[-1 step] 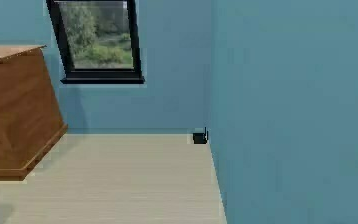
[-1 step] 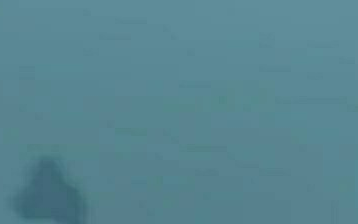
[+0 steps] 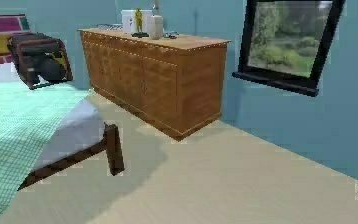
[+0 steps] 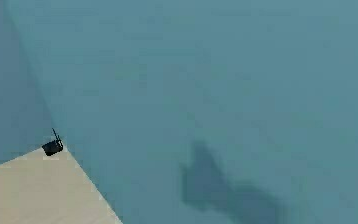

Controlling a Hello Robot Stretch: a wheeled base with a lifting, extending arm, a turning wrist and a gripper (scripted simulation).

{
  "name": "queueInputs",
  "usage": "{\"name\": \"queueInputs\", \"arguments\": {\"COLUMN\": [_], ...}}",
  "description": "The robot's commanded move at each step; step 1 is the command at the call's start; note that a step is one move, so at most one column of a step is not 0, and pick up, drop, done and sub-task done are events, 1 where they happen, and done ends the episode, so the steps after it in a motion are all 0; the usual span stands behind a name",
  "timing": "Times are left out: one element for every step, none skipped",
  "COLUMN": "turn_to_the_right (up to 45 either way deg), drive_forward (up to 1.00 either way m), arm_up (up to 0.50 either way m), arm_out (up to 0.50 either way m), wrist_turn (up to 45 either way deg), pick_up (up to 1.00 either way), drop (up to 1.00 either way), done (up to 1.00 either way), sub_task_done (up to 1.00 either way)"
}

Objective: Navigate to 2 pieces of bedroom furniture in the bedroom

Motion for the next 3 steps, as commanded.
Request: {"name": "queueInputs", "arguments": {"turn_to_the_right": [-42.0, 0.0, 0.0], "drive_forward": [0.0, 0.1, 0.75], "arm_up": [0.0, 0.0, 0.0], "arm_out": [0.0, 0.0, 0.0], "wrist_turn": [0.0, 0.0, 0.0], "pick_up": [0.0, 0.0, 0.0], "drop": [0.0, 0.0, 0.0], "done": [0.0, 0.0, 0.0], "sub_task_done": [0.0, 0.0, 0.0]}}
